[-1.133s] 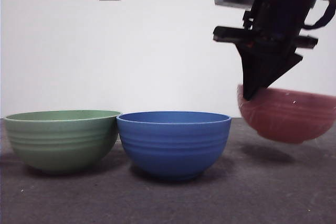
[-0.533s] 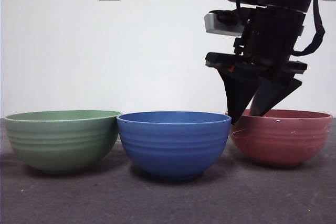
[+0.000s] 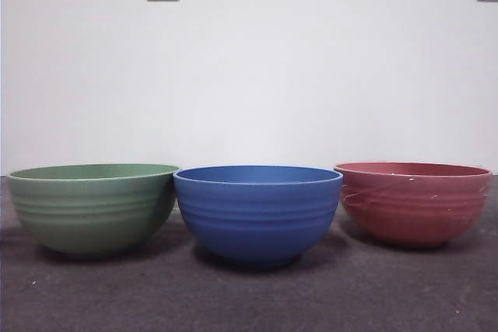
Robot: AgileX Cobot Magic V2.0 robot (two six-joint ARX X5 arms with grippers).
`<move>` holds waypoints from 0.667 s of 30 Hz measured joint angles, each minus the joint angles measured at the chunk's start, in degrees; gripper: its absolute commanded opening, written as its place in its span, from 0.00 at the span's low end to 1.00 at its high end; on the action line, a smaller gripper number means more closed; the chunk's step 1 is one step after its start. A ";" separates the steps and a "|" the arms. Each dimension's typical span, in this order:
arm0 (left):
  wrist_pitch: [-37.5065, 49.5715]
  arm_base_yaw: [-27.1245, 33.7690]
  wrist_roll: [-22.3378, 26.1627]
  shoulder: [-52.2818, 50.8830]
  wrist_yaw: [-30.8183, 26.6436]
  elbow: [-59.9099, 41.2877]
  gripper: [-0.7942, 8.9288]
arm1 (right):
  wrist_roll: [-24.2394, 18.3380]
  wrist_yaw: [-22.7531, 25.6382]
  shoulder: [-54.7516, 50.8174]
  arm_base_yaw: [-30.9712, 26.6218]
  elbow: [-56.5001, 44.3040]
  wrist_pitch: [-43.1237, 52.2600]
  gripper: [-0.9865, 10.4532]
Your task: Pick up the green bowl on the top,put the green bowl on the left,pick up the red bowl in the middle,put the red bowl on the right
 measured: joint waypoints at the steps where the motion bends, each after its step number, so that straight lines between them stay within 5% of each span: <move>1: 0.00 0.00 0.66 -0.26 -1.81 -0.02 0.07 | 0.02 1.01 -3.21 0.00 -2.69 2.23 0.07; 10: 11.13 0.02 2.29 -16.94 -3.28 -18.14 0.07 | 2.45 4.44 -28.74 0.00 -25.70 8.48 0.07; 20: -0.52 0.00 -2.32 -18.25 -3.26 -20.59 0.08 | 4.39 7.39 -31.26 0.00 -25.62 6.93 0.09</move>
